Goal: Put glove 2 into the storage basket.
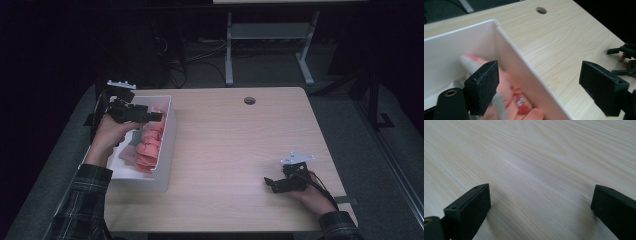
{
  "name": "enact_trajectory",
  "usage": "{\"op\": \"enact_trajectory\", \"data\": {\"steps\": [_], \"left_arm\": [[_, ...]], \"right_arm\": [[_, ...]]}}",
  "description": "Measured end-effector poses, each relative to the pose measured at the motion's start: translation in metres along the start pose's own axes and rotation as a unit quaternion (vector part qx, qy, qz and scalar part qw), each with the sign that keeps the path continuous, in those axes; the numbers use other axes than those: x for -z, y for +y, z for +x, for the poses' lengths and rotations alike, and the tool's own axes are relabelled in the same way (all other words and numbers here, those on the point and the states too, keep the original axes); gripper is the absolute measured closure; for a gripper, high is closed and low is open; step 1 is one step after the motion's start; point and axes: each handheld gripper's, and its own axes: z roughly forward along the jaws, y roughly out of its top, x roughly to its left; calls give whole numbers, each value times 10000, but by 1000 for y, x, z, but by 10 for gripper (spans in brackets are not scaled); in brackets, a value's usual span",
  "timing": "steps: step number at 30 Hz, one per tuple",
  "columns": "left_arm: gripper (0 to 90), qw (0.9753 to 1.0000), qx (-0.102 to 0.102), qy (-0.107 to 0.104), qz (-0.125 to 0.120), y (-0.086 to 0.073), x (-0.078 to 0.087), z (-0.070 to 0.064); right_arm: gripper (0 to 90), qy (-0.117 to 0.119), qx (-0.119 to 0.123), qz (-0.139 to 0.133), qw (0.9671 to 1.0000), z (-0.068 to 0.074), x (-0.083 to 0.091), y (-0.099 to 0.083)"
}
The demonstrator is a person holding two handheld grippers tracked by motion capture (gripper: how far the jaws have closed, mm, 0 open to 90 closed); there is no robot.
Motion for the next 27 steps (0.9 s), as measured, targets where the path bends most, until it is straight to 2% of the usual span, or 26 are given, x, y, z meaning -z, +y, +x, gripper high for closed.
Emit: {"op": "enact_trajectory", "data": {"steps": [8, 11, 14, 16, 17, 19, 24, 27], "left_arm": [[149, 9991, -383, -126, -154, 7, -11, -38], [147, 9987, -430, -180, -213, 7, -18, -52], [147, 9981, -528, -256, -198, 6, -27, -66], [147, 9976, -628, -226, -173, 5, -33, -76], [147, 9976, -628, -226, -173, 5, -33, -76], [147, 9972, -652, -318, -171, 4, -41, -90], [147, 9958, -871, -259, -131, -1, -55, -110], [147, 9954, -898, -307, -140, -6, -65, -121]], "right_arm": [[19, 0, 2, -4, 10000, 0, 0, 0], [19, -1, 2, -3, 10000, 0, 0, 0], [19, 0, 2, -3, 10000, 0, 0, 0], [19, -1, 2, -3, 10000, 0, 0, 0], [19, -1, 2, -3, 10000, 0, 0, 0], [19, -2, 0, -3, 10000, 0, 0, 0], [19, -2, -5, 1, 10000, 0, 0, 0], [19, 0, -8, 4, 10000, 0, 0, 0]]}}
